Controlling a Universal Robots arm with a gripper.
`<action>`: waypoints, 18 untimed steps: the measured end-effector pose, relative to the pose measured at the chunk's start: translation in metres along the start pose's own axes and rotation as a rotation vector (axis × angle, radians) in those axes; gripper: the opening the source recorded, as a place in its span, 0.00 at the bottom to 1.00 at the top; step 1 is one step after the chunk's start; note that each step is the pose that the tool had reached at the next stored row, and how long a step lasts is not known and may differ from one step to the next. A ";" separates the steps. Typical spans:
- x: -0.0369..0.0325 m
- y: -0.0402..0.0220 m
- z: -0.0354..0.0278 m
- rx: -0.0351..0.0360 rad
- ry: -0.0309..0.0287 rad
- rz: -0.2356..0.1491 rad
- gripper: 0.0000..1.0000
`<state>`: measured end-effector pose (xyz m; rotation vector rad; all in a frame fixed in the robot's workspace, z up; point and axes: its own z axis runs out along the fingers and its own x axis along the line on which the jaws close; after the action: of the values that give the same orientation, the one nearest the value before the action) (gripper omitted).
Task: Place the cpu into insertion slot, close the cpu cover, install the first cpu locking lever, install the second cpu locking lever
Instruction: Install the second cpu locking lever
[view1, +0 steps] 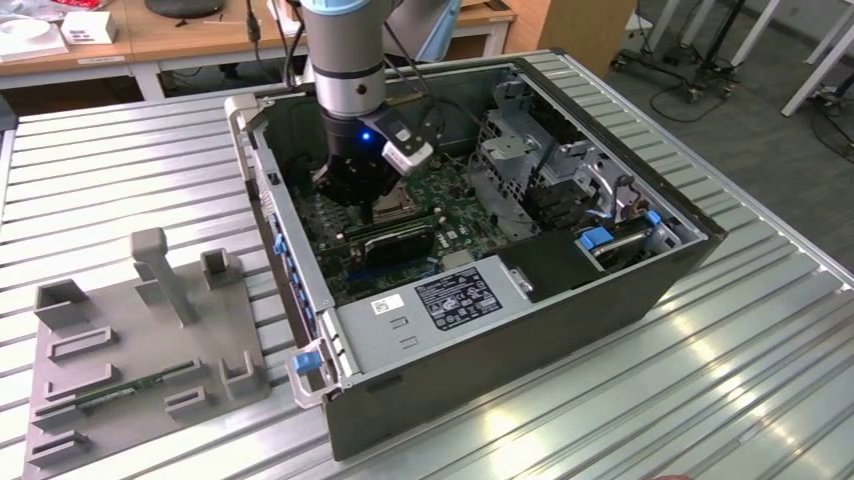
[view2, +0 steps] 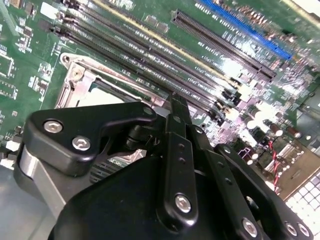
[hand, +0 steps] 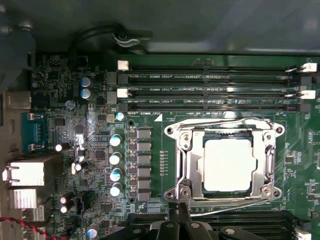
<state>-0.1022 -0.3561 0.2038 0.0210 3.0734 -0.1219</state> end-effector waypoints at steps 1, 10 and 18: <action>0.0000 0.0000 0.0000 -0.0074 -0.0007 0.000 0.11; 0.0005 0.0001 0.0017 -0.0140 -0.0011 0.001 0.11; 0.0044 0.0003 0.0046 -0.0180 -0.0019 0.001 0.11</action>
<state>-0.1063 -0.3562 0.1989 0.0220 3.0723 -0.0942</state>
